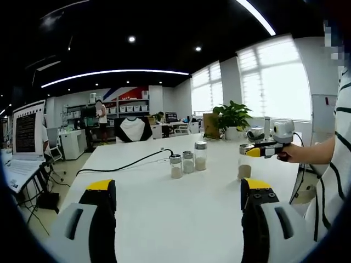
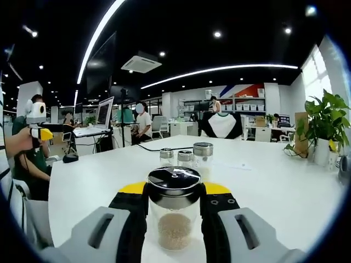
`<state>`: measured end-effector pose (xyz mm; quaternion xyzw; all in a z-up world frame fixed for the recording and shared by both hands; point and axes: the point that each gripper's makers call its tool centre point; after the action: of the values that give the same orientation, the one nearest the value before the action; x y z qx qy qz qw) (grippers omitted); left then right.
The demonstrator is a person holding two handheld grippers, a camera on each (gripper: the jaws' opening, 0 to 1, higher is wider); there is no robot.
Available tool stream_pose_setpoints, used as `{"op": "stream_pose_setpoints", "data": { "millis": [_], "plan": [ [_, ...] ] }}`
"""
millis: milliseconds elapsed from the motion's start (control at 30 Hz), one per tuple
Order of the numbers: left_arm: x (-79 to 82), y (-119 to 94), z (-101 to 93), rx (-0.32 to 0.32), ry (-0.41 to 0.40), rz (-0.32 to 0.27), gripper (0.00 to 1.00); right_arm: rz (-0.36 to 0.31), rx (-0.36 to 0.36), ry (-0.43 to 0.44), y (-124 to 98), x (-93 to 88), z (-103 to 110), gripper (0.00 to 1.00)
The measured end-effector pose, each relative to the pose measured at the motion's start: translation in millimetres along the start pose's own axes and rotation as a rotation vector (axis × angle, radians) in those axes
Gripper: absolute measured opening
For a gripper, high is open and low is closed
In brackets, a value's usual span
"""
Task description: Rotate the seasoning bottle until the label or dispensing opening points toward the visible target arrow and the bottle remains upright within the marked orientation range
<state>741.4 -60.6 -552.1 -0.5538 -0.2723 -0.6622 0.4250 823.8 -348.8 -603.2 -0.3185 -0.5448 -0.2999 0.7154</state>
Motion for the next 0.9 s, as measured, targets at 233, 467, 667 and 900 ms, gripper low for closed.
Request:
{"op": "stream_pose_setpoints", "data": {
  "millis": [233,467,667,900],
  "plan": [
    [1.1,1,0.5,-0.001,0.002,-0.001,0.99,0.015,0.034,-0.001,-1,-11.0,9,0.35],
    [0.0,2,-0.7,-0.002,0.001,0.001,0.99,-0.003,0.072,-0.021,4,-18.9,10,0.35],
    [-1.1,4,-2.5,-0.006,-0.002,0.001,0.99,-0.011,0.083,-0.028,4,-18.5,10,0.35],
    [-4.3,5,-4.8,-0.009,-0.007,0.007,0.99,-0.029,0.074,-0.012,0,-18.3,11,0.36]
  ]
}}
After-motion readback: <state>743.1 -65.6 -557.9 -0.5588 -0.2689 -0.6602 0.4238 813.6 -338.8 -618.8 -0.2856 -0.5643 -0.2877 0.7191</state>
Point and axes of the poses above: the point that each gripper's makers call its tool centre point, and the gripper's own axes: y roughly forward along the fingers, z roughly to its left, x roughly out of its top, and after that the axes turned 12 degrees about y, right-handed
